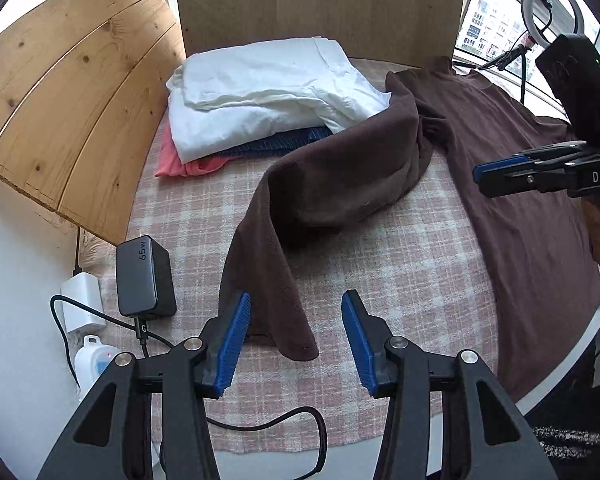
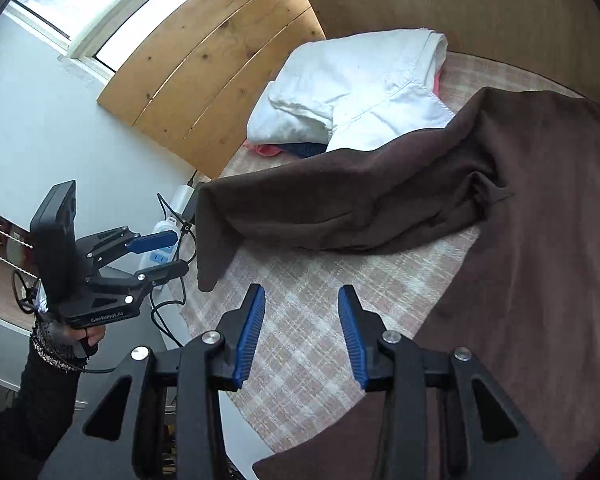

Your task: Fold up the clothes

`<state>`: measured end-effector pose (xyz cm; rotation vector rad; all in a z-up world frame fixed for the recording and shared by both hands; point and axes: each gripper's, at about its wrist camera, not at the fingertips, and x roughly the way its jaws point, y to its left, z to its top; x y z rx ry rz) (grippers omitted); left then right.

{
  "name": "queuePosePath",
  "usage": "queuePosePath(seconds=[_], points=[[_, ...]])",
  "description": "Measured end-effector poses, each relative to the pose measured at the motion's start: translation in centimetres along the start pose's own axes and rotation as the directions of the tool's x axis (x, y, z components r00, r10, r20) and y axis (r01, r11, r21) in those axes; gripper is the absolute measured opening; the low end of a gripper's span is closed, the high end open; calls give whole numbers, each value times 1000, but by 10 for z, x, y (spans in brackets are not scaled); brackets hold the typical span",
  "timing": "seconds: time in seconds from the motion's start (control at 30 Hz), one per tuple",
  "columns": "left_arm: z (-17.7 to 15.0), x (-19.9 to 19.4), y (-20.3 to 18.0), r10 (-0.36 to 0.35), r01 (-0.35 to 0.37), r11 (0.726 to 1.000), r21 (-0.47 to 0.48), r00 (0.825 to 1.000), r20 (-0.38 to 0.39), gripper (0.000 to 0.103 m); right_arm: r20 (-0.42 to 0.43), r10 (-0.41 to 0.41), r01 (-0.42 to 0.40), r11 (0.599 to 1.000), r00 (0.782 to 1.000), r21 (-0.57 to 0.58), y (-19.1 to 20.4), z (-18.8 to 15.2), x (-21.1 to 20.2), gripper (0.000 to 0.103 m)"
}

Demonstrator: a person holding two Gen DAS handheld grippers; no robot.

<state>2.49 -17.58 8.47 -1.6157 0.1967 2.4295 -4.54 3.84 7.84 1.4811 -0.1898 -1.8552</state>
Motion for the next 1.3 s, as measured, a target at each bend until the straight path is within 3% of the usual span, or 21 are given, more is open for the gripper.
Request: queuePosePath(seconds=[0.13,0.17,0.2,0.33,0.4,0.47,0.53,0.63,0.83,0.93,1.1,1.3], points=[[0,22,-11,32,-28,997,75,998,-53,44,-55,-4,9,996,998,89,-1,24,53,38],[1,24,-8,28,-24,997,67,998,-62,26,-56,0,7,993,998,114,-3,29,60,38],[3,25,-5,24,-20,998,59,997,-71,1,-49,5,2,991,999,134,-6,35,64,38],[14,3,30,-23,22,998,-53,1000,-15,3,47,-19,13,993,999,117,-4,62,52,37],[21,-7,51,-40,40,993,-112,999,6,3,54,-42,39,997,998,66,1,69,48,37],[27,-15,68,-101,103,980,-168,995,24,2,51,-20,18,999,999,41,7,62,44,37],[33,-24,85,-175,183,954,-235,983,55,2,47,3,-3,1000,999,16,13,55,39,37],[36,-43,97,-292,314,901,-301,949,115,2,48,31,-30,999,998,-19,22,43,31,38],[30,-79,80,-350,369,889,-272,929,115,2,142,40,-32,998,989,-61,42,10,11,38],[22,-92,65,-379,393,882,-261,920,104,2,177,125,-93,980,976,-177,71,-3,-10,38],[23,-102,24,-400,408,889,-210,913,82,2,126,202,-144,920,971,-363,133,-39,-25,43],[30,-102,-21,-426,429,892,-144,903,54,2,132,213,-153,920,968,-360,141,-64,-33,44]])
